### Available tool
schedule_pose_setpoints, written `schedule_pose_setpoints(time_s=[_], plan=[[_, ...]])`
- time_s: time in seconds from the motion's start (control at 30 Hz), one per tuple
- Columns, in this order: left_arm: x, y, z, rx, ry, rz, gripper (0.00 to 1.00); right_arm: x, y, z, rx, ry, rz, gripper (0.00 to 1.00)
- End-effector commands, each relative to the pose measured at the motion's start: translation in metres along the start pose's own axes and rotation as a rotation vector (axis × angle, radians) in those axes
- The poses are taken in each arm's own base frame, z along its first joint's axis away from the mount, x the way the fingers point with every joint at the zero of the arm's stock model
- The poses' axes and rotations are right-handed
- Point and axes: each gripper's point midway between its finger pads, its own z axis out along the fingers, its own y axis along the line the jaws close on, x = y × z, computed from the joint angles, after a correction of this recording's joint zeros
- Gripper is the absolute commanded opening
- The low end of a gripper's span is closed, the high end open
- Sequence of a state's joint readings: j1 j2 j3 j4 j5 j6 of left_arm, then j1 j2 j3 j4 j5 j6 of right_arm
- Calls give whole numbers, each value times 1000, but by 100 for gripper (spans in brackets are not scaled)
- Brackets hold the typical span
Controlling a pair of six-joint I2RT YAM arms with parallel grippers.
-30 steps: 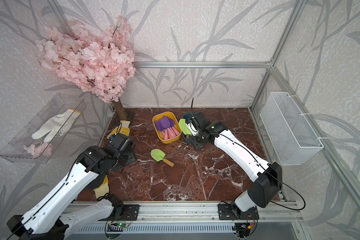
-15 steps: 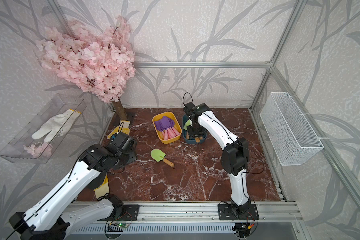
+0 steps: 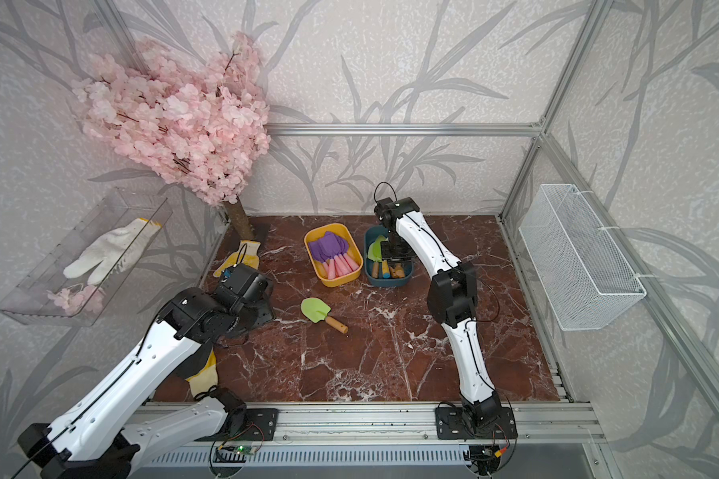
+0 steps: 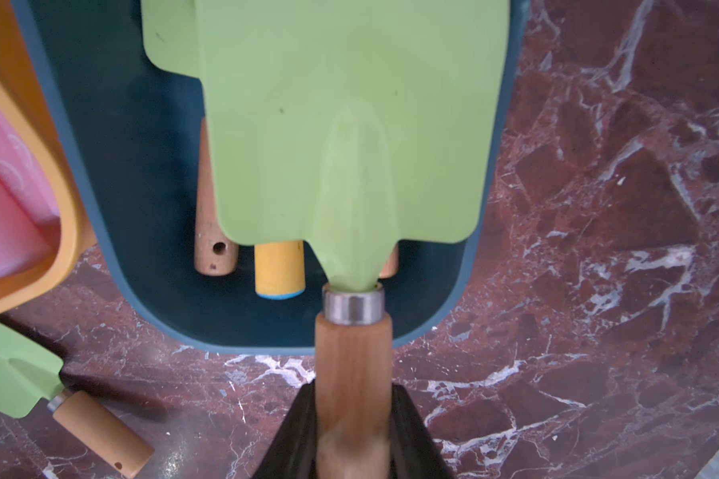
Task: Sort the small shovels by color and place them into the storage box
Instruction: Place the shovel in the storage box.
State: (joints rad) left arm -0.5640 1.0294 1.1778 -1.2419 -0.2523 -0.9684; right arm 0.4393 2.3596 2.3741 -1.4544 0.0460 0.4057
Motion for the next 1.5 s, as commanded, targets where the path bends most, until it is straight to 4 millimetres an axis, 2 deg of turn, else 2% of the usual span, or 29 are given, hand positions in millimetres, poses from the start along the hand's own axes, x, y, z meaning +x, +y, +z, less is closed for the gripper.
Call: schedule_pose_setpoints(time_s=[0.0, 0.37, 1.07, 1.47], plan=[[-7, 0, -10, 7, -22, 10, 63, 2, -5, 2, 12, 39, 34, 0], [-5, 5, -11, -6, -24, 12, 63, -13, -8, 26, 14, 55, 64, 0], [-3, 6, -7, -16, -11, 15, 63, -42, -11, 52, -8, 15, 66, 0], [-2, 2, 0, -20, 1, 22, 63, -42, -10, 66, -10, 37, 56, 3]])
